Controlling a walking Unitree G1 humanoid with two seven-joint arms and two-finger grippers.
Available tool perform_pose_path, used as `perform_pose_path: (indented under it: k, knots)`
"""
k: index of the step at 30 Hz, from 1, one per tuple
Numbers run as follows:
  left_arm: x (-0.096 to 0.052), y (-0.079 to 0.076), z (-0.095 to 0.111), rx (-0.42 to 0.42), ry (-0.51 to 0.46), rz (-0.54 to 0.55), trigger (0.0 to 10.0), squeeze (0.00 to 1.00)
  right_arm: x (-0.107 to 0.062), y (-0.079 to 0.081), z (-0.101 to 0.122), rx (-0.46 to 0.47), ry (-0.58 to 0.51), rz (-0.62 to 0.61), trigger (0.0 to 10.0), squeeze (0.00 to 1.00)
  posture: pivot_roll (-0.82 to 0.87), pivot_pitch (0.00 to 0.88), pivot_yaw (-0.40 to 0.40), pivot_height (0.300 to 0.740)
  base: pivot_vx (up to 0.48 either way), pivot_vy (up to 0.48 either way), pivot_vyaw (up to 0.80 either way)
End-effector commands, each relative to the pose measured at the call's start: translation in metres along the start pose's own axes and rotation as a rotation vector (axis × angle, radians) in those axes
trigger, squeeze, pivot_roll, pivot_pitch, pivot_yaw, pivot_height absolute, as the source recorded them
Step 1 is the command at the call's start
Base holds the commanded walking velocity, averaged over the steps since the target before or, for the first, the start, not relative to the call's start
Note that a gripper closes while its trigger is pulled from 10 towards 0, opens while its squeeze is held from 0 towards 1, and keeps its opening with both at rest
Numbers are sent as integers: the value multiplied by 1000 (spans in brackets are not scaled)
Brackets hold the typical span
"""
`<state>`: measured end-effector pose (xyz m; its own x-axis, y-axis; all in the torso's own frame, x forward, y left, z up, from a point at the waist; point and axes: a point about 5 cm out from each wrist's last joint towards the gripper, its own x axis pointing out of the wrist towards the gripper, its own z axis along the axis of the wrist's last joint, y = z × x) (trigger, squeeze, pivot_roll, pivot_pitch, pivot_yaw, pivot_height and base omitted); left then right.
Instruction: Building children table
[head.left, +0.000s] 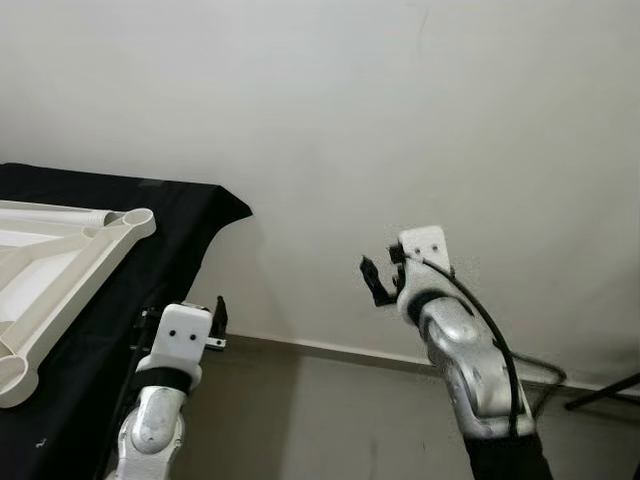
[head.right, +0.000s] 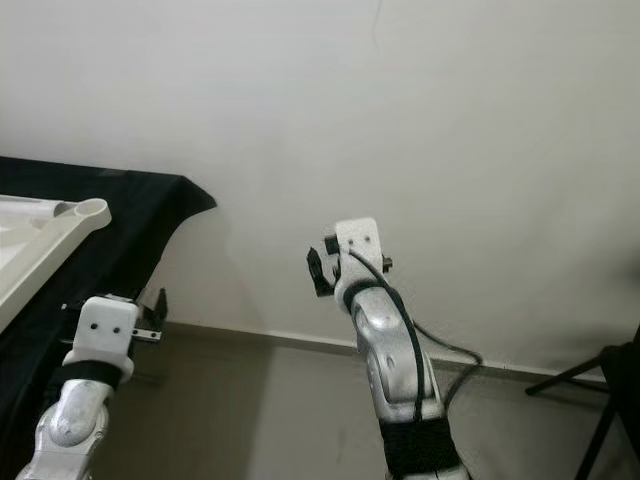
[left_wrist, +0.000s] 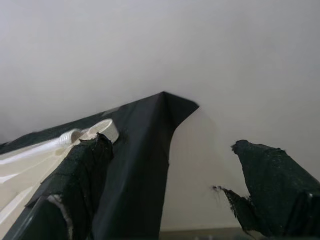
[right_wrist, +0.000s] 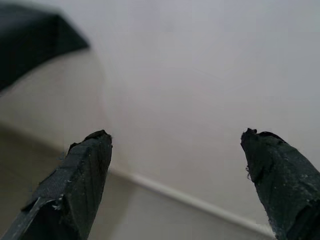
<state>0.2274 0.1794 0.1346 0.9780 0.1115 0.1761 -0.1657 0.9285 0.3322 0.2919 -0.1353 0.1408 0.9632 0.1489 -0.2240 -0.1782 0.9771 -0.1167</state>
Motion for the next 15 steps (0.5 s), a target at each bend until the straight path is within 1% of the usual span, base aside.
perform_pose_path:
  k: [1, 3, 4, 6, 7, 9, 10, 11, 12, 14, 15]
  knots:
    - [-9, 4, -3, 12, 38, 12, 10000, 0, -4, 0, -1, -17, -15, 2, 10000, 0, -3, 0, -12, 740, 0, 0, 0]
    - [-9, 4, -3, 12, 38, 12, 10000, 0, -4, 0, -1, -17, -15, 2, 10000, 0, -3, 0, -12, 740, 0, 0, 0]
    - [-18, 5, -7, 20, 61, 10, 10000, 0, -7, -1, 0, -41, -19, 7, 10000, 0, -25, 0, -10, 740, 0, 0, 0]
    - [-21, 5, -10, 22, 70, 7, 10000, 0, -8, -1, -1, -53, -15, 20, 10000, 0, -26, 0, -11, 740, 0, 0, 0]
    - [-20, 5, -12, 28, 73, 7, 10000, 0, -11, -2, -6, -66, 20, 31, 10000, 0, -28, 0, -12, 740, 0, 0, 0]
    - [-20, 5, -12, 28, 73, 7, 10000, 0, -11, -2, -6, -66, 20, 31, 10000, 0, -28, 0, -12, 740, 0, 0, 0]
    - [-18, 5, -13, 32, 75, 7, 10000, 0, -13, -3, -10, -71, 46, 35, 10000, 0, -29, 0, -11, 740, 0, 0, 0]
    - [-14, 5, -11, 31, 67, 10, 10000, 0, -15, -8, -19, -58, 103, 9, 10000, 0, -20, 0, -10, 740, 0, 0, 0]
    - [-12, 4, -10, 31, 60, 9, 10000, 0, -18, -11, -25, -54, 129, -8, 10000, 0, -20, 0, -10, 740, 0, 0, 0]
    - [-12, 4, -10, 31, 60, 9, 10000, 0, -18, -11, -25, -54, 129, -8, 10000, 0, -20, 0, -10, 740, 0, 0, 0]
    - [-11, 2, -9, 23, 57, 0, 10000, 0, -23, -14, -32, -15, 169, -26, 10000, 0, -33, 0, 3, 740, 0, 0, 0]
